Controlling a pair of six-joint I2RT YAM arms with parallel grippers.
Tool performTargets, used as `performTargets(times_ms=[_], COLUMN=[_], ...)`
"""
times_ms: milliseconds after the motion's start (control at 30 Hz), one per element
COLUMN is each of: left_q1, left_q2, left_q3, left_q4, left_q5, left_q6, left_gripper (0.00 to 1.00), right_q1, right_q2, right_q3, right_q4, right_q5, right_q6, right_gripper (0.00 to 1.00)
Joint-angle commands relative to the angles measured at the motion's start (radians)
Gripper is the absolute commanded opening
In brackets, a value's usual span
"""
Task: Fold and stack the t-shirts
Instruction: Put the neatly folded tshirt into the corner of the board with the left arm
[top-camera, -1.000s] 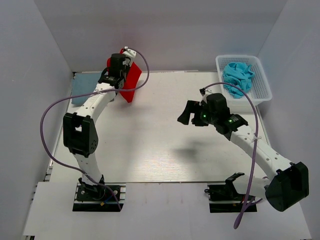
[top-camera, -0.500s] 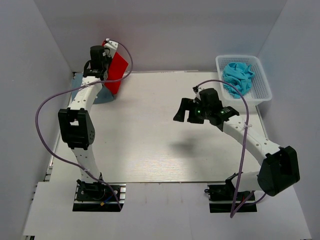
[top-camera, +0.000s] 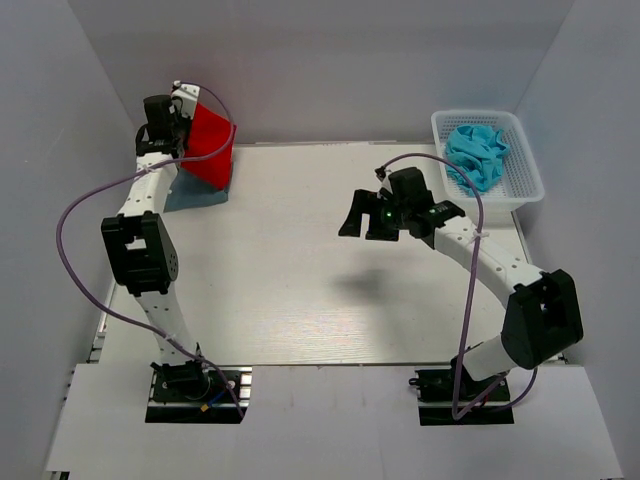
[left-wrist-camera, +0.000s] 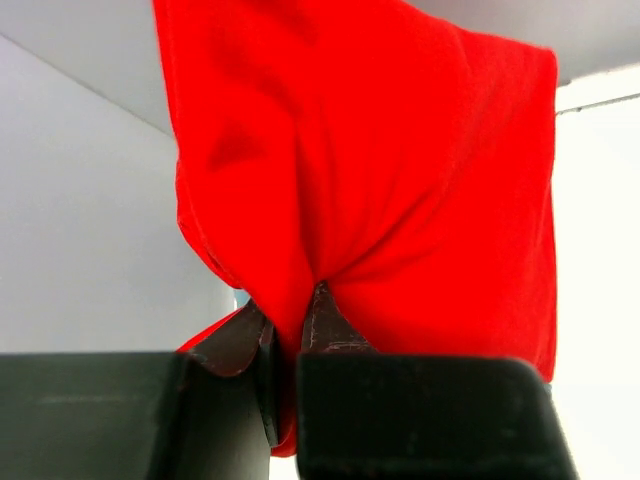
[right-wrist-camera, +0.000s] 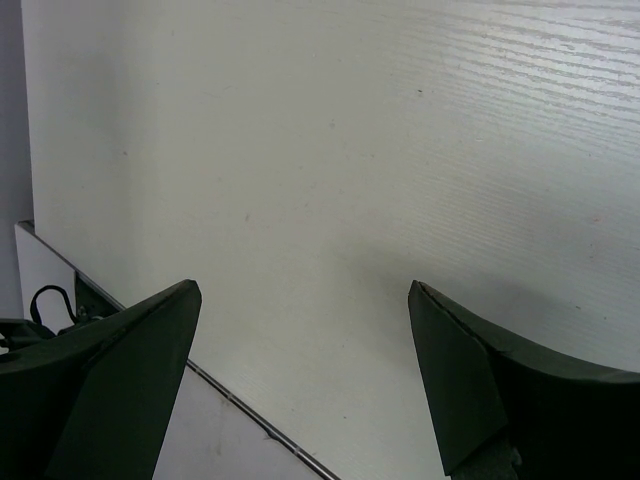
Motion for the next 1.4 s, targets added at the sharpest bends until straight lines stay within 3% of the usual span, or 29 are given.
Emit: performTargets(times_ms=[0,167,367,400,433,467,533,800,900,1033,1067,1200,1367], left_q1=[0.025,0.057,0.086,0.087,0.087,0.087,0.087,0.087,0.065,0.056,0.036,-0.123,-0.404], left_q2=[0.011,0.070,0.117,0.129,0.139,0.139,0.148,0.117,0.093,0.022,-0.011,-0.321,-0.736], left_q3=[0.037,0.059,0.080,0.080,0.080,0.080,0.091,0.120,0.155,0.171,0.131,-0.355,-0.768], left_q4=[-0.010,-0.046,-0.018,-0.006,0.005,0.019,0.048,0.022,-0.119,-0.285,-0.282,-0.096,-0.030], left_q5=[0.077,0.111,0.004,-0.048,-0.082,-0.108,-0.168,-0.168,-0.157,0.126,0.168,0.099,0.098], left_q6=[-0.019,-0.030,-0.044,-0.044,-0.065,-0.065,-0.082,-0.169,-0.303,-0.508,-0.534,-0.668,-0.879], left_gripper=[0.00,0.00,0.00,0.40,0.65,0.98,1.00,1.00,1.00,1.00,1.00,1.00,1.00], right_q1=[0.000,-0.002,0.001,0.001,0.001,0.003,-0.002,0.001,0.000,-0.003,0.000,0.001,0.000], right_q2=[0.026,0.063,0.091,0.097,0.101,0.106,0.111,0.072,0.014,-0.058,-0.070,-0.228,-0.436], right_q3=[0.057,0.094,0.114,0.117,0.117,0.119,0.117,0.099,0.050,0.013,-0.012,-0.116,-0.340], right_q4=[-0.006,-0.018,-0.018,-0.018,-0.018,-0.017,-0.014,0.000,0.023,0.009,0.006,0.014,0.037], right_q5=[-0.026,-0.026,-0.029,-0.031,-0.032,-0.034,-0.037,-0.029,0.001,0.072,0.084,0.149,0.209], right_q6=[0.004,-0.004,0.003,0.004,0.004,0.003,0.006,0.006,0.013,0.003,0.003,-0.013,0.019], right_gripper=[0.90,0.90,0.90,0.90,0.90,0.90,0.90,0.90,0.90,0.90,0.90,0.90,0.90])
